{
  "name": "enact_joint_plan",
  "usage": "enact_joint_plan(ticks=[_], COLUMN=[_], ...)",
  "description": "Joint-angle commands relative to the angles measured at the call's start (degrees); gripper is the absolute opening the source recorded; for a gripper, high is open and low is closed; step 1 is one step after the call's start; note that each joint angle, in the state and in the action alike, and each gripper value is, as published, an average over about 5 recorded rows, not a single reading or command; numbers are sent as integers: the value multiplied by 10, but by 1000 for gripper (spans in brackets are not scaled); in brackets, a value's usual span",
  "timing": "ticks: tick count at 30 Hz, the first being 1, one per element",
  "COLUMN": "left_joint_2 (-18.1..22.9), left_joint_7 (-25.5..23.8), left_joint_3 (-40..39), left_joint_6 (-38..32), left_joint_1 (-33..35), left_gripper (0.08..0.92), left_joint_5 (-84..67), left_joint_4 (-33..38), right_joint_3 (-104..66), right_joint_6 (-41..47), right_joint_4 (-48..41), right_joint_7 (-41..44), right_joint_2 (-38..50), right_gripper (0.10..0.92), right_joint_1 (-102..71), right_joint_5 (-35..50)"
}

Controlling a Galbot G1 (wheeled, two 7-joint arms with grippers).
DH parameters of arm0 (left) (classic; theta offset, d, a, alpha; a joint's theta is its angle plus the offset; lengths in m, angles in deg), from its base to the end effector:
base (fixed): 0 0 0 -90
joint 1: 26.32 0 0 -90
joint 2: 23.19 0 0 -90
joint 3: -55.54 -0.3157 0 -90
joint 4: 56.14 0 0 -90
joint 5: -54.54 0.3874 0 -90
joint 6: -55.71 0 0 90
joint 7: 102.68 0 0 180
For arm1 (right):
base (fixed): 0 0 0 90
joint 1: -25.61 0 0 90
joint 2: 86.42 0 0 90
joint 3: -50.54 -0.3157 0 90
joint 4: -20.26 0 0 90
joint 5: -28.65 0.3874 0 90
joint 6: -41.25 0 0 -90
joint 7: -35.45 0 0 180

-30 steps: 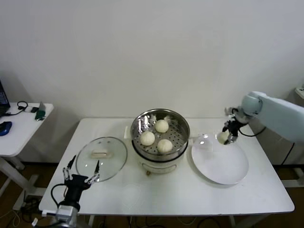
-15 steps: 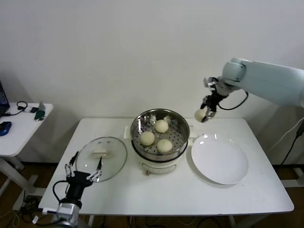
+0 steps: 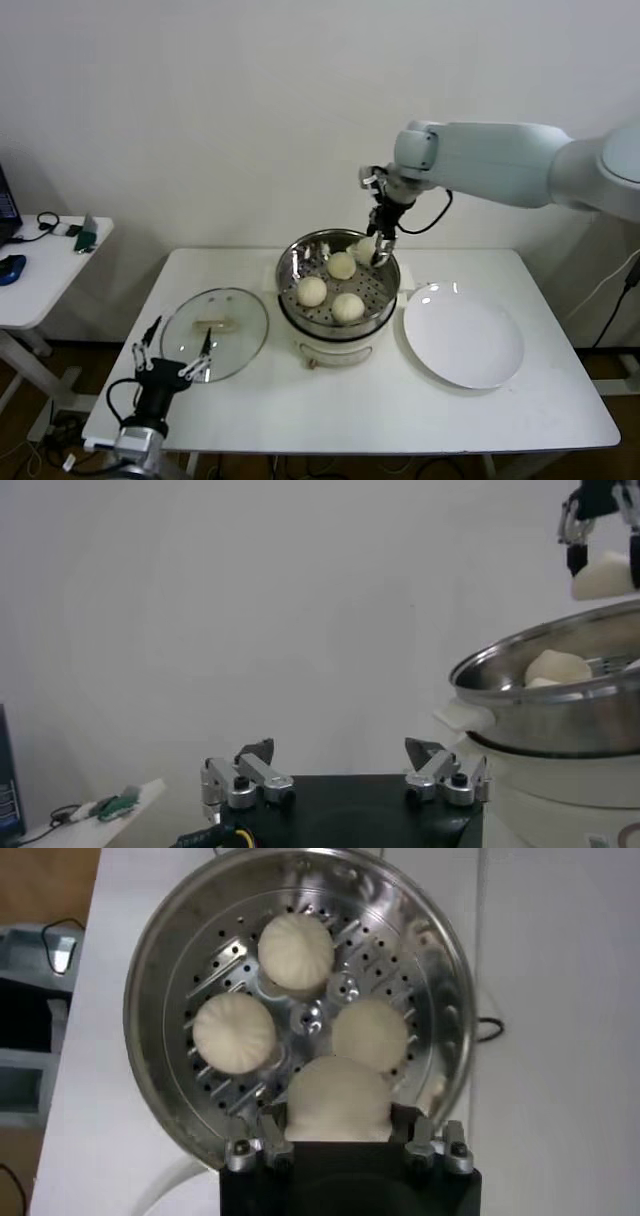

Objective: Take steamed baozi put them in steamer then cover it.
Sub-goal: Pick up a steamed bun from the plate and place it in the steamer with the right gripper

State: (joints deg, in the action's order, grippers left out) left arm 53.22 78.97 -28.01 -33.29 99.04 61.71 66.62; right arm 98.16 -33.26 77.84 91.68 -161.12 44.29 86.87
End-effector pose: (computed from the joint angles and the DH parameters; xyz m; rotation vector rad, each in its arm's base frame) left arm 0.2093 0.0605 -0.2644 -0.0156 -3.0435 -0.5935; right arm 0.6107 0.0745 -0.0485 1.3327 -1.3927 1.2699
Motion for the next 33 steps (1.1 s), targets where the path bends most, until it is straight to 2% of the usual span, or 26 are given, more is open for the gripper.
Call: enact_joint_plan(ticks=[1, 13, 33], left_joint_2=[0, -1, -2], left_joint_7=[0, 0, 0], left_joint_3=[4, 7, 0], left_joint_6=[-3, -5, -3], left_joint_1=[4, 4, 0], left_gripper=[823, 823, 823], left_joint_5=[-3, -6, -2], left_joint_4=[1, -10, -9], right_joint_3=[15, 11, -6], right_joint_6=[9, 12, 13], right_joint_4=[-4, -15, -29], right_joint_7=[-19, -27, -40], right_joint_2=[-38, -28, -13], right_gripper=[679, 680, 695], right_joint_1=[-49, -93, -92], right_joint_5=[-3, -45, -54])
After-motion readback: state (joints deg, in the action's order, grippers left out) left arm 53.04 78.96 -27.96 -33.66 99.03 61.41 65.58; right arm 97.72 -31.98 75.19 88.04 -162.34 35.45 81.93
